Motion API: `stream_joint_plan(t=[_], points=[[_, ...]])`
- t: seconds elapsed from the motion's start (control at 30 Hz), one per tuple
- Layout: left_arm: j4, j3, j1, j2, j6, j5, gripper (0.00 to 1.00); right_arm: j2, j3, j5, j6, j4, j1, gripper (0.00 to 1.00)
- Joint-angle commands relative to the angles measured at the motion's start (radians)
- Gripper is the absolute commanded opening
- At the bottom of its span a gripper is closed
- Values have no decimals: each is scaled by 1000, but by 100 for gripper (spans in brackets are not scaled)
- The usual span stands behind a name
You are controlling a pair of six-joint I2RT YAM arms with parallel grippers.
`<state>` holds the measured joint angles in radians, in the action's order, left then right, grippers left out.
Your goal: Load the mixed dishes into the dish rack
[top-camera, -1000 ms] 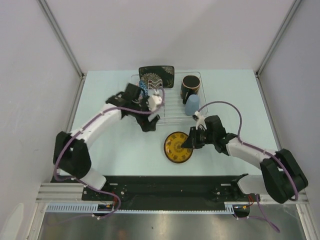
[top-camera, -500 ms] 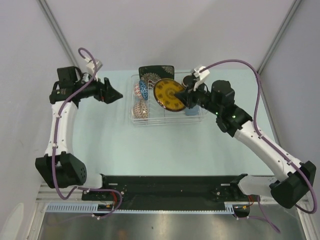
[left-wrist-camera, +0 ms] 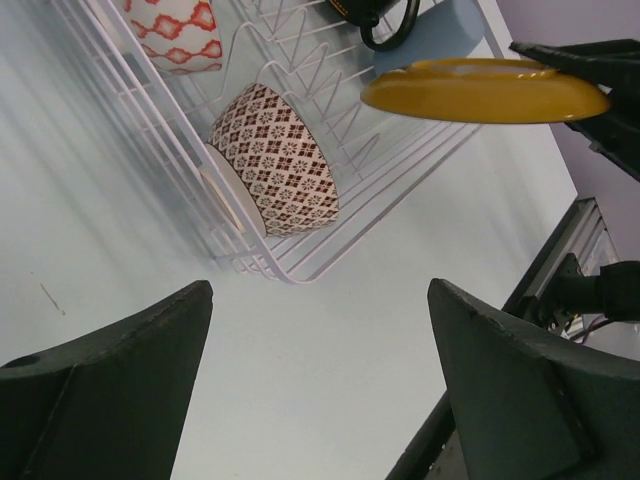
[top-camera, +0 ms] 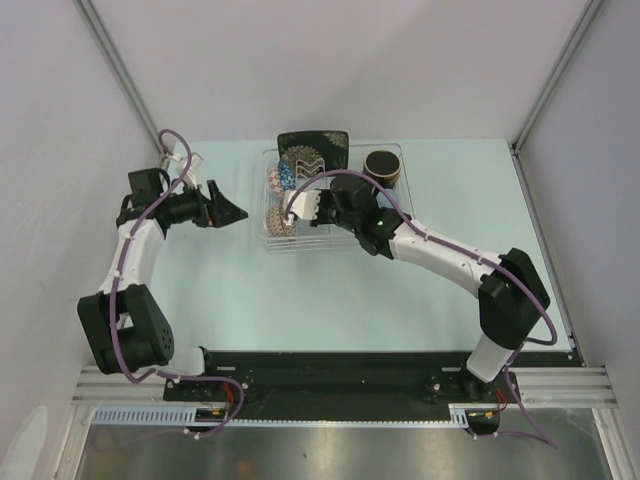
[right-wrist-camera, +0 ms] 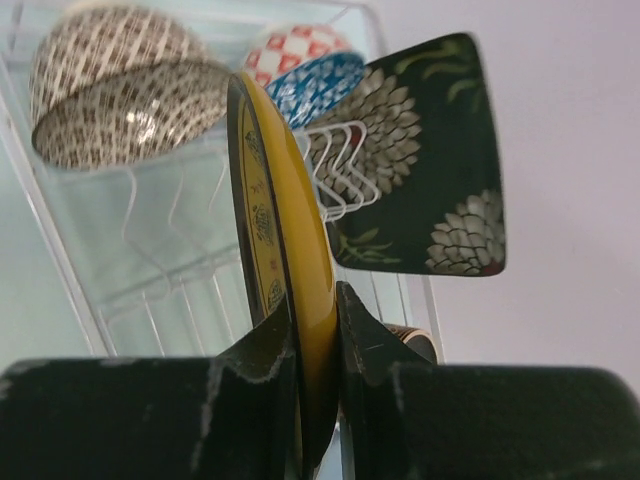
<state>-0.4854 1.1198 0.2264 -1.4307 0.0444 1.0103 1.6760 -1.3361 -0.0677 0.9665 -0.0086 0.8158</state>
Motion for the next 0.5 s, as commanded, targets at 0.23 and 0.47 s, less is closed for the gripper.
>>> stream_joint_plan(t=[0.23,0.47], points=[[152,-44,39,-19,-38,56,93,21,-124,58,150,-129,-33,0],[185,-67,39,-23,-55,54,93,65,-133,127,143,-140,-55,0]])
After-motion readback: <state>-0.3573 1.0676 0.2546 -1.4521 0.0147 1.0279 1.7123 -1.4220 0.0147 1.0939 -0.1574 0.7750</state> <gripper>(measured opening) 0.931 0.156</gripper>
